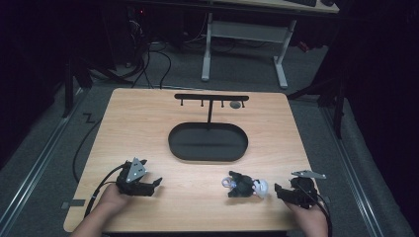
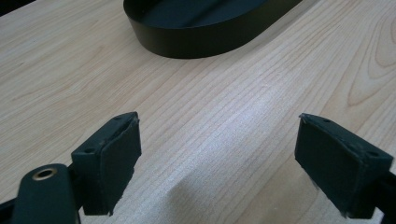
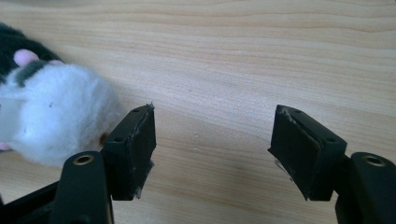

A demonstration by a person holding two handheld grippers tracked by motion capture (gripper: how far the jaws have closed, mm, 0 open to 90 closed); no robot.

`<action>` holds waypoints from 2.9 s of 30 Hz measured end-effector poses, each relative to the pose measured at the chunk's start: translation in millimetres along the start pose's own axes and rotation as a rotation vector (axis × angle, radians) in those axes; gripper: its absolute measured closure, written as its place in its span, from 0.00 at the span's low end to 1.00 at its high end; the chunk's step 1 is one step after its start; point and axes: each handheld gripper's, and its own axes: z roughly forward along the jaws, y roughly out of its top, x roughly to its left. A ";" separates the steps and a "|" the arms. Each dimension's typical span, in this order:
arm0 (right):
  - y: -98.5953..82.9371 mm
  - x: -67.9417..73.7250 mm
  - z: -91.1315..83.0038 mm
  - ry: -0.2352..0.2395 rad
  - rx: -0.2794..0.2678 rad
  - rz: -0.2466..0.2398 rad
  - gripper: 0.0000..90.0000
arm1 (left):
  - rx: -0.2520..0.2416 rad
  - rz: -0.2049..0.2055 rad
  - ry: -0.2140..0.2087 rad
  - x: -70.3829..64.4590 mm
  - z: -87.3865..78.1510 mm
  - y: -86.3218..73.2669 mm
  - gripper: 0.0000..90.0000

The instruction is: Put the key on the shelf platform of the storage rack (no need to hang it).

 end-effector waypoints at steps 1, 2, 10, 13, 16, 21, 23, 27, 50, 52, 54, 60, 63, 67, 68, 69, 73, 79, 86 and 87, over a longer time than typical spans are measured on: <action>1.6 0.2 -0.6 -0.006 0.016 -0.013 0.35 | 0.001 0.000 0.000 -0.1 0.0 0.0 0.17; 1.6 0.2 -0.6 -0.006 0.016 -0.013 0.35 | 0.001 0.000 0.000 -0.1 0.0 0.0 0.17; 15.4 10.0 -5.4 -0.017 0.116 -0.103 0.34 | 0.001 0.001 0.002 -0.3 0.3 0.0 0.17; 21.0 15.6 -8.6 -0.008 0.138 -0.133 0.34 | 0.001 0.001 0.002 -0.3 0.2 0.0 0.17; 26.7 21.4 -12.4 0.006 0.166 -0.149 0.34 | 0.003 0.004 0.001 -0.7 0.1 0.0 0.17; 33.4 29.1 -18.3 0.033 0.211 -0.193 0.33 | 0.002 0.003 0.003 -0.6 0.2 0.1 0.17; 34.5 30.8 -19.6 0.037 0.217 -0.203 0.33 | 0.003 0.004 0.002 -0.7 0.1 0.1 0.17; 39.9 40.9 -24.9 0.059 0.255 -0.279 0.27 | 0.005 0.006 0.004 -1.0 0.4 0.2 0.17; 50.5 70.5 2.1 0.145 0.331 -0.401 0.17 | 0.004 -0.002 0.001 -0.3 0.6 0.2 0.17; 52.1 75.9 8.6 0.147 0.337 -0.426 0.17 | 0.004 -0.003 0.000 -0.1 0.6 0.2 0.17; 53.3 78.9 11.8 0.148 0.328 -0.438 0.17 | 0.004 -0.002 -0.001 -0.1 0.6 0.2 0.17; 58.1 84.0 17.7 0.154 0.325 -0.451 0.17 | 0.005 0.000 0.000 -0.3 0.5 0.1 0.17; 57.6 86.1 20.5 0.159 0.335 -0.451 0.19 | 0.004 -0.001 -0.001 -0.3 0.5 0.1 0.17; 56.1 87.2 23.3 0.169 0.342 -0.458 0.22 | 0.004 -0.001 -0.001 -0.3 0.5 0.1 0.17; 55.5 88.1 23.0 0.175 0.345 -0.444 0.26 | 0.005 0.000 0.000 -0.4 0.5 0.1 0.17; 55.6 88.0 23.1 0.176 0.342 -0.446 0.27 | 0.005 0.000 0.001 -0.4 0.5 0.1 0.17; 55.6 87.8 22.9 0.191 0.342 -0.440 0.36 | 0.005 0.001 0.001 -0.4 0.5 0.1 0.17; 54.6 88.1 22.4 0.188 0.341 -0.443 0.45 | 0.005 -0.001 0.000 -0.3 0.5 0.1 0.17; 54.0 85.6 20.9 0.197 0.354 -0.398 0.37 | 0.005 0.000 0.001 -0.4 0.5 0.2 0.17; 54.0 85.6 20.9 0.197 0.354 -0.398 0.37 | 0.005 0.000 0.001 -0.4 0.5 0.2 0.17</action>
